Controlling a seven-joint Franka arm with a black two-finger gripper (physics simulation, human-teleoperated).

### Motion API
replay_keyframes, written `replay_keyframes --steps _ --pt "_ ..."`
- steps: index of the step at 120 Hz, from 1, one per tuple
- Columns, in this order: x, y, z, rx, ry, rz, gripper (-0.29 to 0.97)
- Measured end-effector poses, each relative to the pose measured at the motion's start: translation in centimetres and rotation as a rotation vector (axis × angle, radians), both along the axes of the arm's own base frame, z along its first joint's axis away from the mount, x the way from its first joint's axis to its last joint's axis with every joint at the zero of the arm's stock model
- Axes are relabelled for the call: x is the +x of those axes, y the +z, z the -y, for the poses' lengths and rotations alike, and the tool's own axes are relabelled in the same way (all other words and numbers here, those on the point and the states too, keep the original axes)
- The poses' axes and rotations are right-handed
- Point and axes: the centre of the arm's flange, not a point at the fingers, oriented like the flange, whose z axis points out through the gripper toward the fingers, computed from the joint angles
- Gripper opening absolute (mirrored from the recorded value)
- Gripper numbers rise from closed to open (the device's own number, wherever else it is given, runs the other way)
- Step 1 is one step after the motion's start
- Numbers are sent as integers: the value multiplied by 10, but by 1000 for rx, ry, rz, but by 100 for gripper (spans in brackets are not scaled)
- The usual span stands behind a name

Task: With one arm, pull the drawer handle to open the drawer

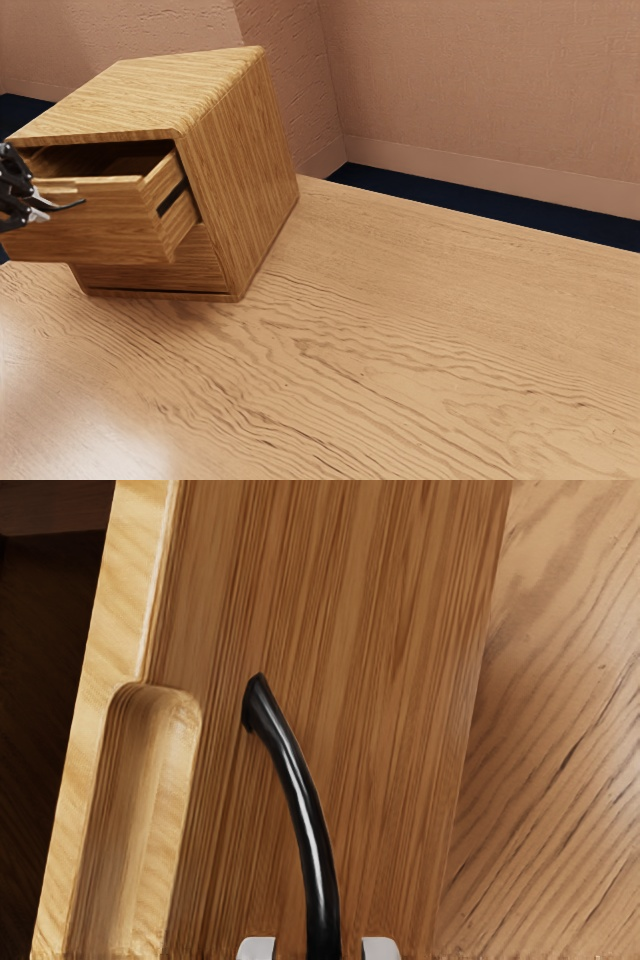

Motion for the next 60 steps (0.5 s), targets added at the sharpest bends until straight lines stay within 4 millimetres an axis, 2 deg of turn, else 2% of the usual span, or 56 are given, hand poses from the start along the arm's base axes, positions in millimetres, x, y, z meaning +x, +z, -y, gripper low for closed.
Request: replay_keyframes --steps 32,60 --pt "-16 -4 -4 6 32 -16 1" --pt "-24 -3 5 -1 24 -10 0"
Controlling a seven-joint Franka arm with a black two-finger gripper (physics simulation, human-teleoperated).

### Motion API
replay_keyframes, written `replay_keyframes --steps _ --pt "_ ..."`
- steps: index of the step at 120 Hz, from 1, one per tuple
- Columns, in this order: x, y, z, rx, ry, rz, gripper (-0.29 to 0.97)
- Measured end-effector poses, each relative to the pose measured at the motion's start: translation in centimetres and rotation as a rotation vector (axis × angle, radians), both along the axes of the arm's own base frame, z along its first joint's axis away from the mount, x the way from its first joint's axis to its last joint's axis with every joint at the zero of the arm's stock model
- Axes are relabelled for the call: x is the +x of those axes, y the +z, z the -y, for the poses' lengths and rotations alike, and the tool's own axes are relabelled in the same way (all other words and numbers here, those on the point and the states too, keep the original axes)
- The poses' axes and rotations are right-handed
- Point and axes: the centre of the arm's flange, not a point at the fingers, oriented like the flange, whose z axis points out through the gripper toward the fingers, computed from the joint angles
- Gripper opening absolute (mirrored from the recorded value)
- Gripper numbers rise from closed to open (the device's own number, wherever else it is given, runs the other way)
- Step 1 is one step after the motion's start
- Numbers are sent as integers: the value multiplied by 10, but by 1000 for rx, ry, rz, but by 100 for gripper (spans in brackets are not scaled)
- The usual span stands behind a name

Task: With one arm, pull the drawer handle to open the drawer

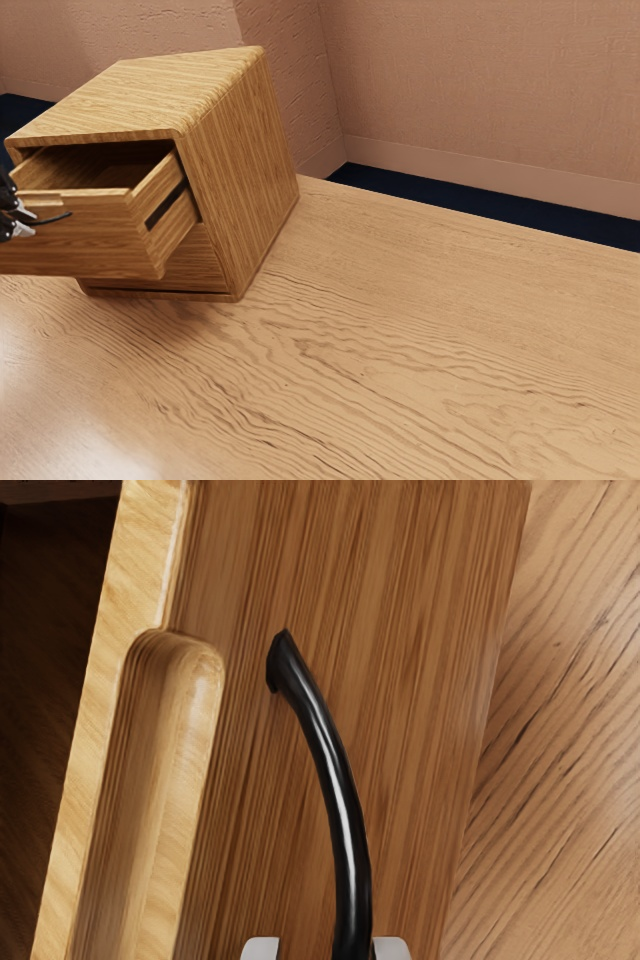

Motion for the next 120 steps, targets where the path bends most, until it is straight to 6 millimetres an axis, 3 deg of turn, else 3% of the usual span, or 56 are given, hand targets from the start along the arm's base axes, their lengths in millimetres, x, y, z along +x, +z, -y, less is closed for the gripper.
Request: replay_keyframes --steps 37,120 --pt "-10 -4 12 -2 2 -11 -1" --pt "-62 2 28 4 31 -6 -2"
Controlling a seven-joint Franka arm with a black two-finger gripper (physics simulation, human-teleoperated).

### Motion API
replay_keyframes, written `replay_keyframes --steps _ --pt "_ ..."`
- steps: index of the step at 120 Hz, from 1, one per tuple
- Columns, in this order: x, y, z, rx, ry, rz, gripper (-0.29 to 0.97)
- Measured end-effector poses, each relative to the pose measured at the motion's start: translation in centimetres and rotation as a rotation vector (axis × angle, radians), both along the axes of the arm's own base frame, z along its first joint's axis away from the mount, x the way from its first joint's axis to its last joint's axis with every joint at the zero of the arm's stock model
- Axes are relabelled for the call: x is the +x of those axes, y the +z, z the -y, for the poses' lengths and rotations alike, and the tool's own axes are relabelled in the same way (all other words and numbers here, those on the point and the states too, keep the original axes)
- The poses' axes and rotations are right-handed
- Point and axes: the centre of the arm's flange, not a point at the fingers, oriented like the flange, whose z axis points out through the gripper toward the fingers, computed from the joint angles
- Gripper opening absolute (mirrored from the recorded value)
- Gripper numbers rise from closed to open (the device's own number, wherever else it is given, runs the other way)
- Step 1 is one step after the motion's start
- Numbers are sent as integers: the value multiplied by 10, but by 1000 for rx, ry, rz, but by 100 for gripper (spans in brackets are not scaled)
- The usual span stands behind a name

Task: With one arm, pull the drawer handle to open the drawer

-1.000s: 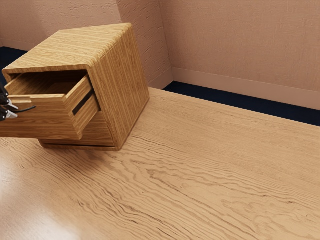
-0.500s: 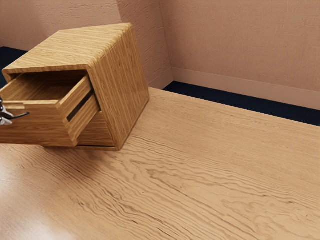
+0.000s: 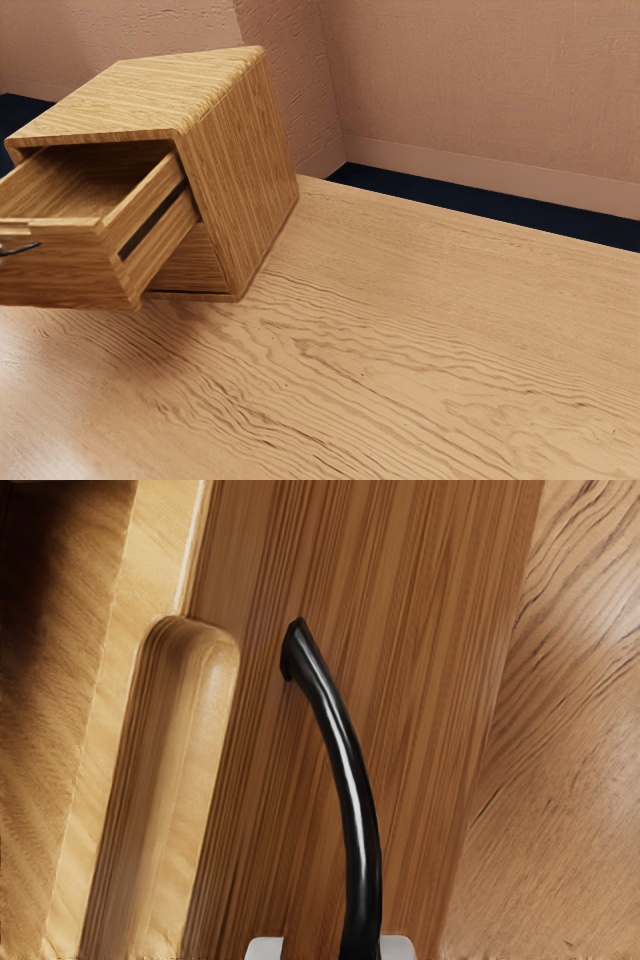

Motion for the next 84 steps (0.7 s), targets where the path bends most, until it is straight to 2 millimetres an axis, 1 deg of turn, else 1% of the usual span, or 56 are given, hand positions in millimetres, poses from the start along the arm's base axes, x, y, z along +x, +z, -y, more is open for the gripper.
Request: replay_keyframes --steps 14,37,46,53,57,60,70,75,78,84 --pt "-8 0 1 -1 2 0 -2" --pt "-17 1 9 0 -4 -3 -3" --pt "-24 7 14 3 -10 5 -3" --pt "-31 15 20 8 -16 12 1" --pt "-36 25 22 11 -14 14 5" --pt "-38 37 28 24 -18 16 9" --pt "-61 107 45 69 -2 42 24" --pt "-66 132 56 73 15 24 32" --pt "-60 136 61 57 33 -15 36" --pt "-43 127 70 6 75 -122 43"
